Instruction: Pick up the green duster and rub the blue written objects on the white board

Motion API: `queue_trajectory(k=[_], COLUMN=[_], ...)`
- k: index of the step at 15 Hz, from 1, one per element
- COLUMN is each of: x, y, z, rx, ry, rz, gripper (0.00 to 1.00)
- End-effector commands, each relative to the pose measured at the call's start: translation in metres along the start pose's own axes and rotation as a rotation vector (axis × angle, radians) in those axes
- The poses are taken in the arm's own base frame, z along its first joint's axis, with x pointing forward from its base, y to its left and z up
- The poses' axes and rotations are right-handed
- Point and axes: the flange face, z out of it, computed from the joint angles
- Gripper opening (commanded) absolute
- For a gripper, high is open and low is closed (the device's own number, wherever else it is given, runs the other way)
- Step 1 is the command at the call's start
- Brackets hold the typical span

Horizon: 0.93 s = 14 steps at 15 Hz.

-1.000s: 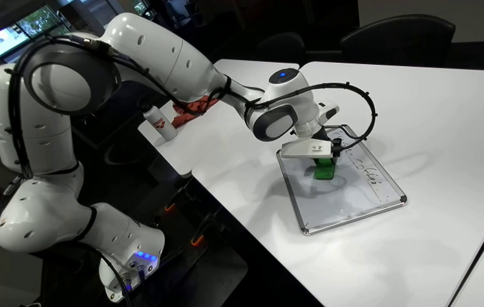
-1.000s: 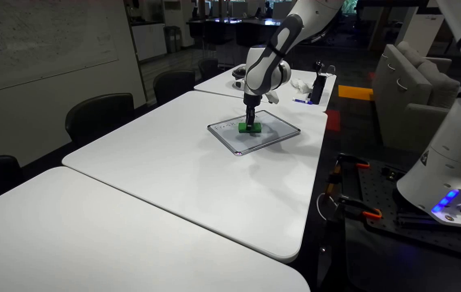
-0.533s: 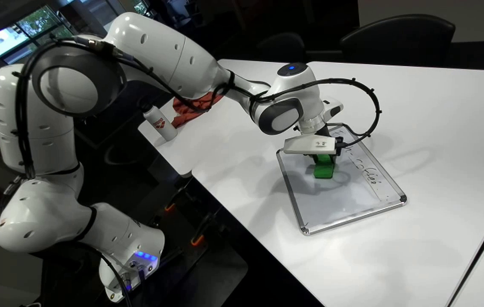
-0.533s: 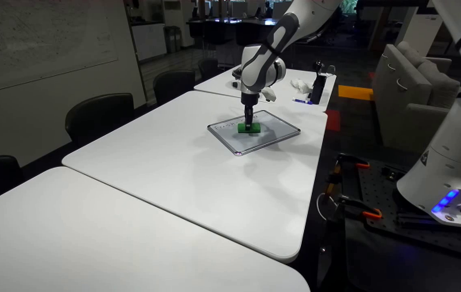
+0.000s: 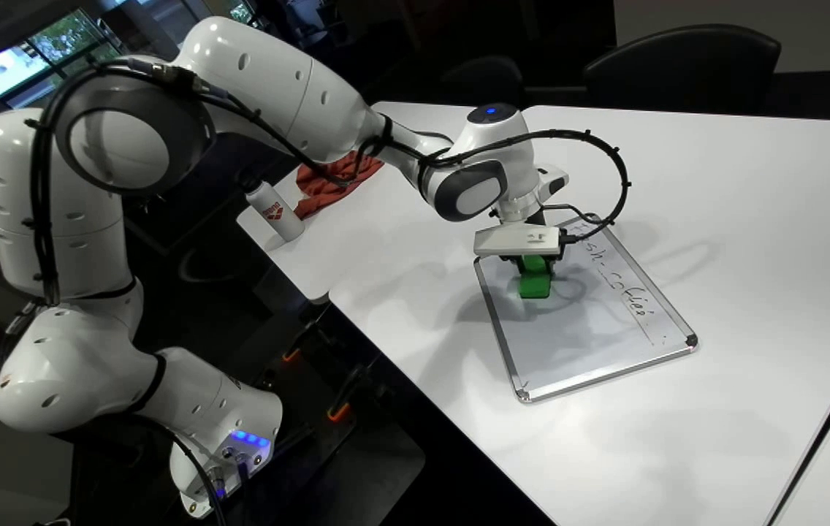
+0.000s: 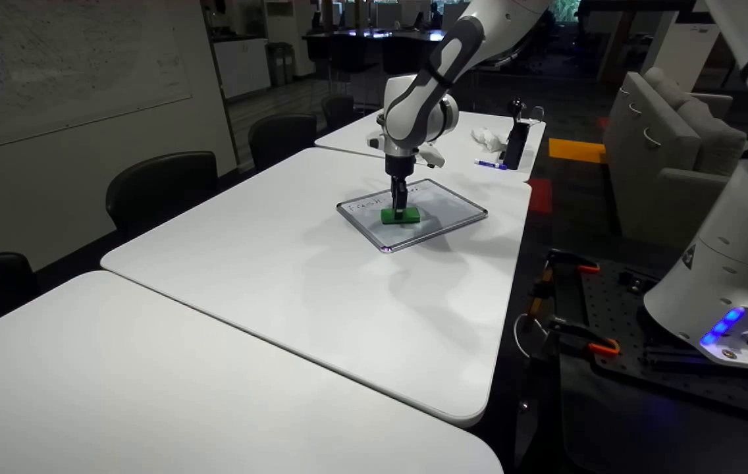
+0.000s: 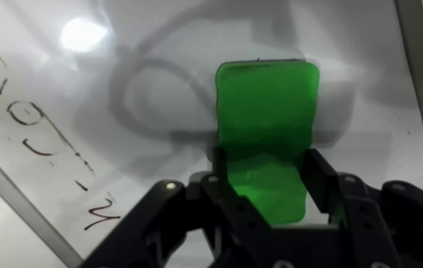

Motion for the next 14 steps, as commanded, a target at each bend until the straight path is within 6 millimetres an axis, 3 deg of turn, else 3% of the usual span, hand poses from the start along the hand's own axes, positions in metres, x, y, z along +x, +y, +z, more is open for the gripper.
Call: queue_trajectory(k=[1, 6, 8, 10, 14], x=[-0.009, -0.002, 0.010, 0.022, 0.040], y=[-0.047, -0.120, -0.151, -0.185, -0.250], z=[-0.034, -0.082, -0.090, -0.091, -0.069], rx=[-0.028, -0.061, -0.040, -0.017, 0.032], ry=[0.043, 0.106, 0.104, 0.088, 0.028], rz=[-0.064, -0.232, -0.295, -0.360, -0.491], gripper=[0.29, 0.29, 0.29, 0.29, 0.29])
